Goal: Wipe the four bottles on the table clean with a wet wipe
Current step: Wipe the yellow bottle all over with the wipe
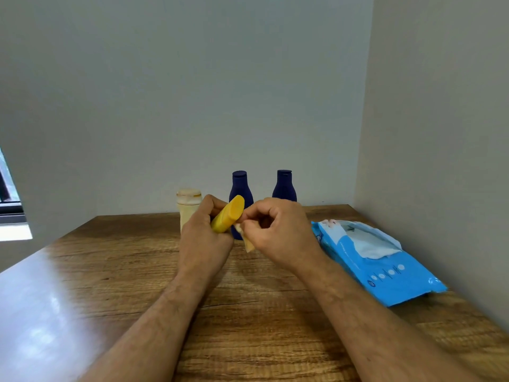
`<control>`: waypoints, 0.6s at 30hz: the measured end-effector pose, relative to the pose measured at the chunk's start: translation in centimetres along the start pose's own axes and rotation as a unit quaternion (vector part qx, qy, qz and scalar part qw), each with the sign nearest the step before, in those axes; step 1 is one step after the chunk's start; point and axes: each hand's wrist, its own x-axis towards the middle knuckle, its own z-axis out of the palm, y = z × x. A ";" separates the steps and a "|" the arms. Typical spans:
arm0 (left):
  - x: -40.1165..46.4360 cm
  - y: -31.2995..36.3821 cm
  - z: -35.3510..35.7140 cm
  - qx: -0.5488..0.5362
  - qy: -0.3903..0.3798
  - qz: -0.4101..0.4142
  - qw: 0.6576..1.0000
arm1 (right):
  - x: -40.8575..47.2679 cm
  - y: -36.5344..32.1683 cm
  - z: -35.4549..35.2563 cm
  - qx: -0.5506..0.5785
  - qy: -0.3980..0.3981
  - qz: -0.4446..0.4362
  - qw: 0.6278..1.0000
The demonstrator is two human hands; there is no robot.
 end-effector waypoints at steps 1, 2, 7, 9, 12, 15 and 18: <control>0.0 0.0 0.0 -0.003 0.002 -0.001 1.000 | -0.1 0.0 0.1 -0.001 -0.003 -0.015 1.000; 0.0 0.1 0.0 -0.005 0.004 -0.002 1.000 | 0.0 0.0 0.1 0.002 0.002 -0.025 1.000; 0.0 0.2 -0.1 0.005 0.001 0.001 1.000 | 0.3 -0.1 -0.5 0.067 0.098 -0.025 0.993; 0.0 0.0 0.1 0.027 -0.015 0.015 0.999 | 0.3 -0.2 -0.6 0.089 0.088 -0.018 0.992; -0.2 -0.2 0.0 0.033 -0.029 0.031 0.999 | 0.3 -0.1 -0.3 0.095 0.059 0.003 0.994; -0.1 0.0 -0.1 0.017 -0.022 0.045 0.999 | 0.7 0.3 -0.3 0.076 0.121 0.044 0.989; 0.0 0.1 0.3 -0.037 -0.011 -0.001 0.999 | 1.0 0.9 -0.6 0.067 0.185 0.100 0.975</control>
